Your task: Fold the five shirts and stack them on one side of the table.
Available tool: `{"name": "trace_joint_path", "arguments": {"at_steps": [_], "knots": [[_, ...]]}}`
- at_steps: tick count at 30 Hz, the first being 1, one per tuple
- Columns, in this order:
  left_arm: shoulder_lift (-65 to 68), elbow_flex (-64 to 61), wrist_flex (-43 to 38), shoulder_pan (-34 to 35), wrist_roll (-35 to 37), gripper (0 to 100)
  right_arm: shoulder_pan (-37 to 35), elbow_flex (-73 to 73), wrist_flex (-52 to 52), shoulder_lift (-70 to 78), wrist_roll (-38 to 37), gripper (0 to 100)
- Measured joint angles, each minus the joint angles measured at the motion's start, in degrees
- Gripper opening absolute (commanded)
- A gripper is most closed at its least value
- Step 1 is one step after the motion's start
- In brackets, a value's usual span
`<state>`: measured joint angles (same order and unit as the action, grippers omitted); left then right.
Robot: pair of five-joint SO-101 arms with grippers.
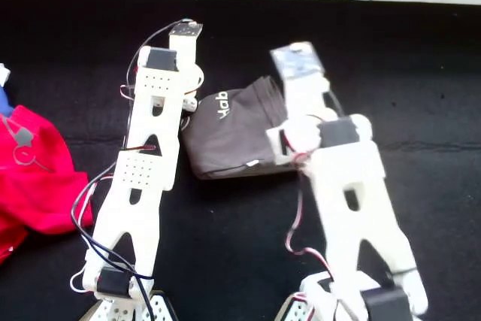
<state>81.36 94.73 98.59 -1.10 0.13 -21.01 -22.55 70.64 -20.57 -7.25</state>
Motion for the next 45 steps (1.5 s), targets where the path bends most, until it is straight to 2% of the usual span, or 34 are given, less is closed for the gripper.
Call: {"name": "trace_joint_path", "arguments": {"at_steps": [12,19,23,29,35,41,45], "knots": [[0.0,0.0,0.0,0.0,0.0,1,-0.8,8.6,-0.6,23.3,0.3,0.6],[0.0,0.0,0.0,0.0,0.0,1,4.2,8.8,-0.5,30.6,0.3,0.6],[0.0,0.0,0.0,0.0,0.2,1,8.6,7.0,1.5,30.7,0.3,0.6],[0.0,0.0,0.0,1.9,6.4,1,14.0,2.5,1.8,30.7,-2.6,0.6],[0.0,0.0,0.0,2.3,7.3,1,14.1,1.6,1.8,27.7,-4.4,0.6],[0.0,0.0,-0.4,2.3,7.4,1,14.1,5.0,1.4,10.4,-4.4,0.6],[0.0,0.0,-0.6,2.5,7.9,1,9.1,6.2,-4.7,8.4,-4.4,0.6]]}}
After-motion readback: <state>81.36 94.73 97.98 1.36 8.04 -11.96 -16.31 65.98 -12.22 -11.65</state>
